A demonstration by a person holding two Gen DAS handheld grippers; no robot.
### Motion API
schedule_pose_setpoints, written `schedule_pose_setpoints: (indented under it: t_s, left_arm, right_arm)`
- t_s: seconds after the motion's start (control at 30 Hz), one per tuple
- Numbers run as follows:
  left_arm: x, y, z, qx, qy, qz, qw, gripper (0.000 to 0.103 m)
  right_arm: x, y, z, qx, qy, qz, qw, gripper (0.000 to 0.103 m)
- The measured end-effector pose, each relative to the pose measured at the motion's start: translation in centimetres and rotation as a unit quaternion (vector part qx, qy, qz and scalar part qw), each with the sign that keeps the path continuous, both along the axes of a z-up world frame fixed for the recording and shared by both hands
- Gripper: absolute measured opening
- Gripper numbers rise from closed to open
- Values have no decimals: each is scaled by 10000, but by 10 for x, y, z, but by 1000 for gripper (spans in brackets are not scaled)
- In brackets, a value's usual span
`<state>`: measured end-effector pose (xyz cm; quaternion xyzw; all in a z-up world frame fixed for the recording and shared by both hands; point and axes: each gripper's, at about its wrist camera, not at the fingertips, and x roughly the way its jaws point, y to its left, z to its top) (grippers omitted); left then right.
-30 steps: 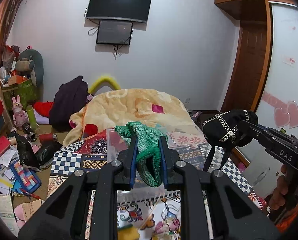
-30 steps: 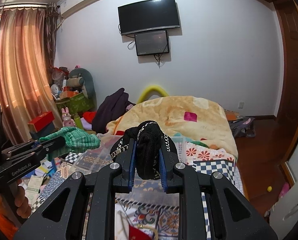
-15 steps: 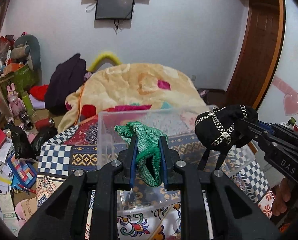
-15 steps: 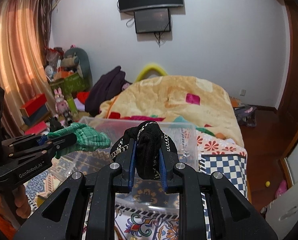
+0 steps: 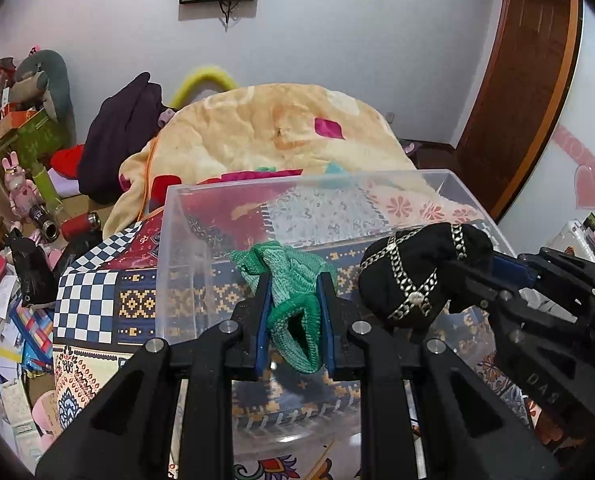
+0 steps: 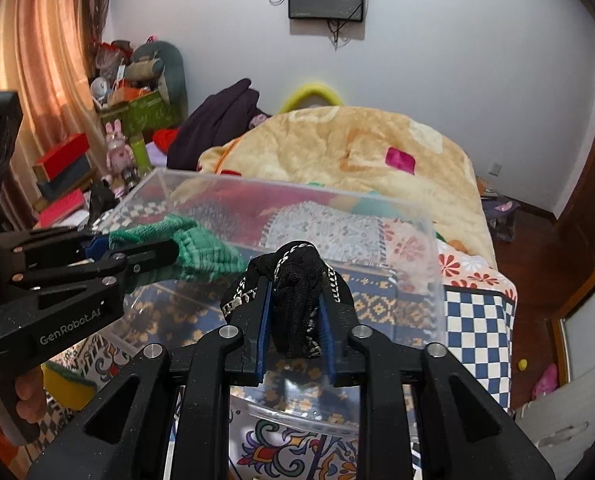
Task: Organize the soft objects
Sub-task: 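Carry the green glove with the left tool while the right tool carries the black cloth over the clear box, then open the left tool over the box while the right tool releases the black cloth inside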
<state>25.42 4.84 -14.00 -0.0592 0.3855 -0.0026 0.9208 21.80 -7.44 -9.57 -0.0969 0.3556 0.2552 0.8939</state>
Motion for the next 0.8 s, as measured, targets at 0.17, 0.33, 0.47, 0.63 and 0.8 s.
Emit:
schedule_pose_setpoints:
  t_s: [0.17, 0.33, 0.47, 0.63, 0.8]
  left_arm:
    - [-1, 2, 0, -50, 55, 5, 10000, 39]
    - [-13, 0, 8, 48, -97, -43, 9999, 50]
    - [-28, -4, 19, 108, -267, -132, 9995, 55]
    - [-53, -8, 41, 204, -621, -170, 9977, 65]
    - [-83, -9, 64, 234, -1006, -160, 9945, 77]
  right_arm:
    - [-1, 0, 1, -31, 61, 16, 10000, 35]
    - [-9, -4, 10, 1, -117, -23, 9999, 54]
    - [-15, -10, 20, 107, -264, -24, 9996, 62]
    - [-29, -20, 36, 246, -510, -55, 9984, 69]
    - [-48, -31, 53, 487, -756, -54, 9959, 75]
